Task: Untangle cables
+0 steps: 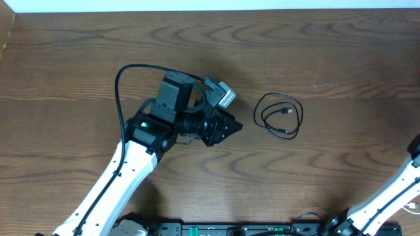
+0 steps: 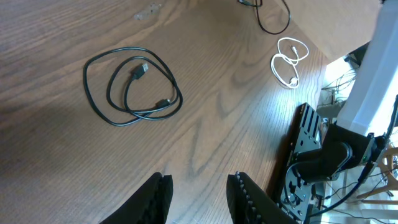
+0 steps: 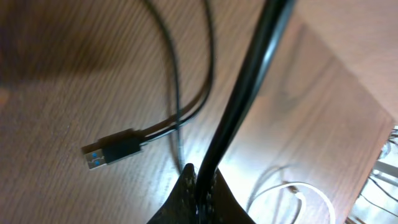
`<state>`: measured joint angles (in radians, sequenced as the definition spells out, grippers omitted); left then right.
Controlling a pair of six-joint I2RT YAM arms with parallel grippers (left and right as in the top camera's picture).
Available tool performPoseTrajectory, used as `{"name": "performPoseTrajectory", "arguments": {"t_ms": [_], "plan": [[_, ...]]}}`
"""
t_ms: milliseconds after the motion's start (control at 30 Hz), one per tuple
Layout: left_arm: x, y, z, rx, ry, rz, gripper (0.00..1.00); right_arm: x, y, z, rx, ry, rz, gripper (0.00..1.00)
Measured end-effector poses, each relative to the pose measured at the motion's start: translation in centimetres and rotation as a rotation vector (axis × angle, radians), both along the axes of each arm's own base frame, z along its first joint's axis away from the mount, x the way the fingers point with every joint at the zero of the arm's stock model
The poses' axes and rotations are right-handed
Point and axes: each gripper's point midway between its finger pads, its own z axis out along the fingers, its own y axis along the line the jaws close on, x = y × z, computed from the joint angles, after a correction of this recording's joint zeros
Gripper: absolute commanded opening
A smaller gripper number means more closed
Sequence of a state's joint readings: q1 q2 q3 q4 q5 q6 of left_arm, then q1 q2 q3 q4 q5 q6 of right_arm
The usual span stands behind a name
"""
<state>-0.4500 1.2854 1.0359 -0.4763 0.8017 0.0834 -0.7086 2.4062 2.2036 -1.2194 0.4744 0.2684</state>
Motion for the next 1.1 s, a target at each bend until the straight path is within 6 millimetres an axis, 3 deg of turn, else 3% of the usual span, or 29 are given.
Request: {"name": "performPoseTrajectory", "arguments": {"t_ms": [133, 267, 333, 533, 567, 600, 700, 1100], "plan": [[0.0, 0.0, 0.0, 0.000, -0.001, 0.000, 0.35, 0.4, 0.8, -1.9, 0.026, 0.031, 0.005, 0.04], [0.0, 0.0, 0.0, 0.000, -0.001, 0.000, 0.35, 0.3, 1.1, -2.0, 0.028, 0.032, -0.012, 0.10], [0.0, 0.0, 0.0, 0.000, -0.001, 0.000, 0.35, 0.3, 1.1, -2.0, 0.026, 0.032, -0.018, 0.22], [0.0, 0.0, 0.0, 0.000, -0.001, 0.000, 0.35, -0.1, 1.3, -2.0, 0.034, 0.041, -0.032, 0.28], [0.0, 0.0, 0.0, 0.000, -0.001, 0.000, 0.35, -0.2, 1.3, -2.0, 0.036, 0.044, -0.033, 0.43], [0.0, 0.0, 0.0, 0.000, -0.001, 0.000, 0.35, -0.3, 1.3, -2.1, 0.038, 0.045, -0.035, 0.64], [0.0, 0.0, 0.0, 0.000, -0.001, 0.000, 0.35, -0.4, 1.4, -2.1, 0.040, 0.047, -0.043, 0.99], [0.0, 0.0, 0.0, 0.000, -0.001, 0.000, 0.35, 0.3, 2.5, -2.6, 0.103, 0.000, -0.046, 0.99]]}}
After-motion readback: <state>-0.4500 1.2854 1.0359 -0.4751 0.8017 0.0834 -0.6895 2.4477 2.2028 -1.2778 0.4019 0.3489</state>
